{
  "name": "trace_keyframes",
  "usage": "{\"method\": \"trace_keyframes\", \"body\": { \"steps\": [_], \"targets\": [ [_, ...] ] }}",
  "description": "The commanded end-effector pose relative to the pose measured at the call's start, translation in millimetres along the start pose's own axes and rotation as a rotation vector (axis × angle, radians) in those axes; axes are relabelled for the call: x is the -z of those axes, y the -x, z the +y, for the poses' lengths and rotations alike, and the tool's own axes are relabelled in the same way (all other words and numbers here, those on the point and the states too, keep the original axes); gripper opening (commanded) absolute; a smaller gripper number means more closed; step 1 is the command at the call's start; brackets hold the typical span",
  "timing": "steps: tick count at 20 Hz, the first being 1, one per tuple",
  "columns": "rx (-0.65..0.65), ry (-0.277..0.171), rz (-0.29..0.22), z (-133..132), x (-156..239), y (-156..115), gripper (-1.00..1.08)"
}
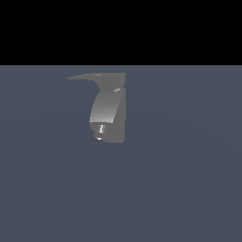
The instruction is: Turn on the faucet by rotating a designated handle.
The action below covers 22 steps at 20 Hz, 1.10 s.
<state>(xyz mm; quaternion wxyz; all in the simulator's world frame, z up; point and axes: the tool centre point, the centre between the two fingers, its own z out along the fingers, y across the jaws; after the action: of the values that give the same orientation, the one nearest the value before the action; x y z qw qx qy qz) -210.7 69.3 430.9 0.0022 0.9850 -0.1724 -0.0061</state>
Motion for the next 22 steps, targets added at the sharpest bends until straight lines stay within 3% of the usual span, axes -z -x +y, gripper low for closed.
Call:
{"method": "trace_keyframes", "body": {
  "steps": [1,22],
  "targets": [
    [-0.052,-0.001,0.0,-13,-7,-3,-1.0],
    [-0.474,-0.012,-0.003,-106,-60,-57,-1.0]
  ]
}}
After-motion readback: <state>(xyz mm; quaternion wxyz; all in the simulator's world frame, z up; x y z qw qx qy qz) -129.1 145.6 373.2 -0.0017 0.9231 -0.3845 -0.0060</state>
